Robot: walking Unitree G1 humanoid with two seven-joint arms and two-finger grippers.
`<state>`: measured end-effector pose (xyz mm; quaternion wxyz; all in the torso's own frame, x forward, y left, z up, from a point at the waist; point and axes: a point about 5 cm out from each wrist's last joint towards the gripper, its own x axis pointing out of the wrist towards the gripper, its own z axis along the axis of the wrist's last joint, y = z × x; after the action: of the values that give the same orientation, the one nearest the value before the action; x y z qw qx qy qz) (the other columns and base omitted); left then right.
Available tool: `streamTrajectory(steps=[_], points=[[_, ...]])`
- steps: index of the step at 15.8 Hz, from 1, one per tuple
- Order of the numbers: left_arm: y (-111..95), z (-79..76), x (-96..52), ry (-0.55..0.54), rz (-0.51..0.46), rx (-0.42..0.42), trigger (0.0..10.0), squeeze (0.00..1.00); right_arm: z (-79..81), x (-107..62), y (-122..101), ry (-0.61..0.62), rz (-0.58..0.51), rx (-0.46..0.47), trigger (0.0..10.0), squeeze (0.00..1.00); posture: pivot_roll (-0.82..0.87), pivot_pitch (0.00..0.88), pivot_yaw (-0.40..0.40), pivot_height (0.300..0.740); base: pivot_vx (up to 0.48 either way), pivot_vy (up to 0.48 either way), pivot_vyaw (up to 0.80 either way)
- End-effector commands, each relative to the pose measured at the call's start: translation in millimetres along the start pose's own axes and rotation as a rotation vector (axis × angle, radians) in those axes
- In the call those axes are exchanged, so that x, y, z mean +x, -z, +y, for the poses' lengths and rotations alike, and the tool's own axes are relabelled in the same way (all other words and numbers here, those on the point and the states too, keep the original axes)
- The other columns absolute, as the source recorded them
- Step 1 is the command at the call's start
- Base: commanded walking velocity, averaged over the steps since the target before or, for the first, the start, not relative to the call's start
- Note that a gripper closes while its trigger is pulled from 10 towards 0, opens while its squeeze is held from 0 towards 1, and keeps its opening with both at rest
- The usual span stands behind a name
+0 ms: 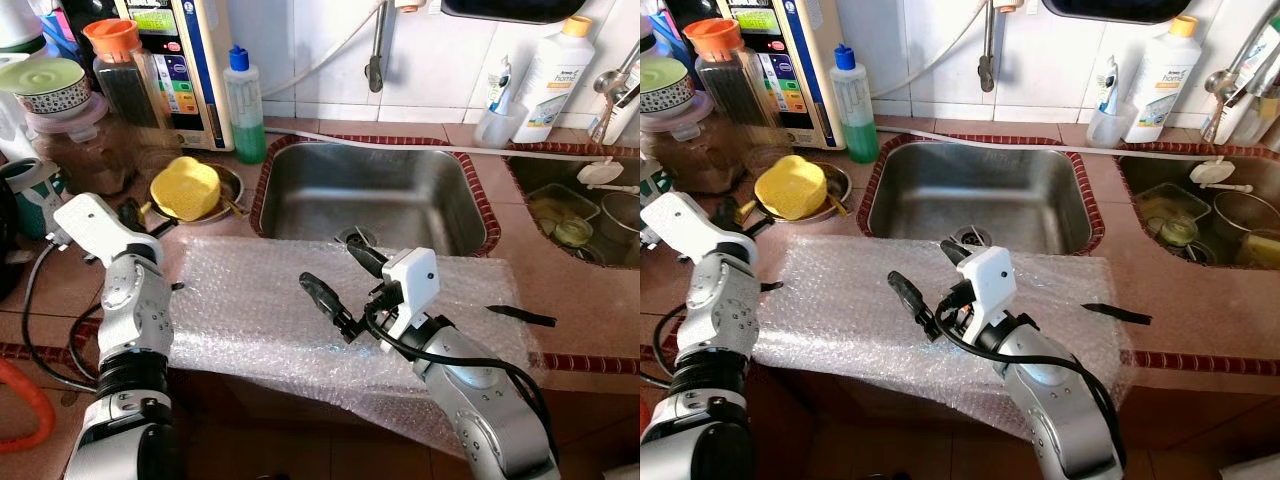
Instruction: Kitchen organization
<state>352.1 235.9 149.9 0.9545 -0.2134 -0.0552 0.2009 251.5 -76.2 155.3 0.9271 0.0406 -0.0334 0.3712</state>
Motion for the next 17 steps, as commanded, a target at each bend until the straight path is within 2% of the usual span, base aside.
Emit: streamTrajectory(steps=[1, 6, 9, 10, 13, 14, 15, 16, 17], points=[[-10.4, 0.0, 0.3, 0.002, -0.05, 0.031, 0.0, 0.0, -0.4, 0.0, -4.6, -0.004, -0.012, -0.009, 10.0, 0.0, -0.02, 0.049, 0.054, 0.74, 0.0, 0.0, 0.0], [-28.5, -13.1, -9.2, 0.065, -0.125, 0.072, 0.0, 0.0, -2.9, 0.2, -5.0, 0.004, -0.008, -0.018, 10.0, 0.0, -0.02, 0.045, 0.052, 0.74, 0.0, 0.0, 0.0], [-48.3, -23.1, -13.7, 0.12, -0.235, 0.124, 0.0, 0.0, -5.9, 0.3, -6.0, 0.019, -0.013, -0.026, 10.0, 0.0, -0.02, 0.042, 0.05, 0.74, 0.0, 0.0, 0.0], [-62.5, -36.1, -15.7, 0.175, -0.284, 0.097, 0.0, 0.0, -9.8, 1.4, -7.7, 0.043, -0.021, -0.035, 10.0, 0.0, -0.02, 0.042, 0.048, 0.74, 0.0, 0.0, 0.0], [-68.7, -59.3, -19.9, 0.319, -0.266, -0.032, 0.0, 0.0, -17.6, 2.0, -9.9, 0.101, -0.032, -0.047, 10.0, 0.0, -0.02, 0.042, 0.046, 0.74, 0.0, 0.0, 0.0], [-65.6, -72.5, -24.0, 0.41, -0.207, -0.156, 0.0, 0.0, -23.9, 1.2, -11.0, 0.15, -0.04, -0.043, 10.0, 0.0, -0.02, 0.042, 0.046, 0.74, 0.0, 0.0, 0.0], [-63.0, -77.1, -26.0, 0.442, -0.183, -0.193, 0.0, 0.0, -26.3, 1.2, -11.4, 0.166, -0.043, -0.038, 10.0, 0.0, -0.02, 0.042, 0.047, 0.74, 0.0, 0.0, 0.0], [-50.2, -91.7, -34.0, 0.531, -0.066, -0.339, 0.0, 0.0, -34.5, 1.1, -14.0, 0.224, -0.063, -0.004, 10.0, 0.0, -0.02, 0.042, 0.052, 0.74, 0.0, 0.0, 0.0], [-47.5, -94.0, -35.2, 0.541, -0.043, -0.369, 0.0, 0.0, -36.2, 1.3, -14.6, 0.237, -0.069, 0.011, 10.0, 0.0, -0.02, 0.043, 0.053, 0.74, 0.0, 0.0, 0.0]])
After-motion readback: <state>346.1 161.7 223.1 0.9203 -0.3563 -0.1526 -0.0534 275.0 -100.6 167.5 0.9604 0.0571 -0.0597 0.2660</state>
